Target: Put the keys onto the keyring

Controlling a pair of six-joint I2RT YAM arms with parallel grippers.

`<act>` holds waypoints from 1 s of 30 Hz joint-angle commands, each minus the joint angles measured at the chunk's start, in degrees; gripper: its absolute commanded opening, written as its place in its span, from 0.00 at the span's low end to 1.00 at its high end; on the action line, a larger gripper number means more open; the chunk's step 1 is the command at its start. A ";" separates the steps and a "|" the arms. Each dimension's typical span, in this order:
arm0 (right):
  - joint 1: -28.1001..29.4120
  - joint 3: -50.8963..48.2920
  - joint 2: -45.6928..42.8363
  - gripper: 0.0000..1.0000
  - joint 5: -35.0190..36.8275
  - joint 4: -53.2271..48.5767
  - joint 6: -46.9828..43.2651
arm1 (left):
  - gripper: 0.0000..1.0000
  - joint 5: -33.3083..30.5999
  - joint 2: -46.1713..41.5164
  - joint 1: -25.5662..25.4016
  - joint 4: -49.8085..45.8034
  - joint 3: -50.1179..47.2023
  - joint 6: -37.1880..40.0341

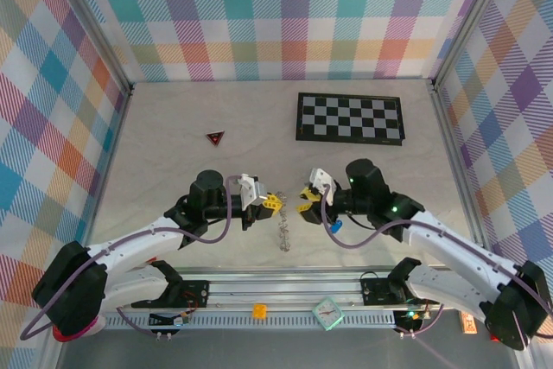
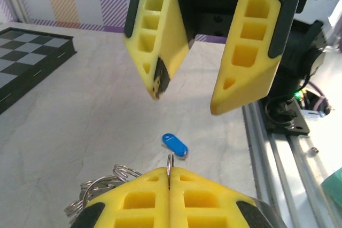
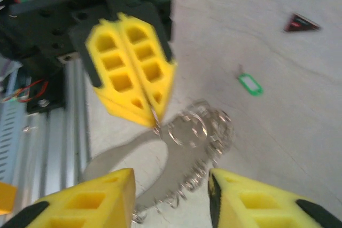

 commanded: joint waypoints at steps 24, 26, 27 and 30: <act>-0.17 5.16 14.74 0.47 28.25 -34.00 54.96 | 0.00 -7.77 -3.29 -1.30 1.48 3.15 -5.58; -0.17 5.84 17.37 0.47 27.35 -33.96 54.53 | 0.00 -7.80 -3.27 -1.30 0.56 3.67 -6.20; -0.23 6.30 18.85 0.47 26.77 -33.82 54.52 | 0.00 -7.48 -3.09 -1.29 -0.56 4.23 -6.42; -0.19 7.43 22.68 0.46 25.32 -32.62 54.77 | 0.00 -6.87 -2.26 -1.30 -2.02 5.24 -6.97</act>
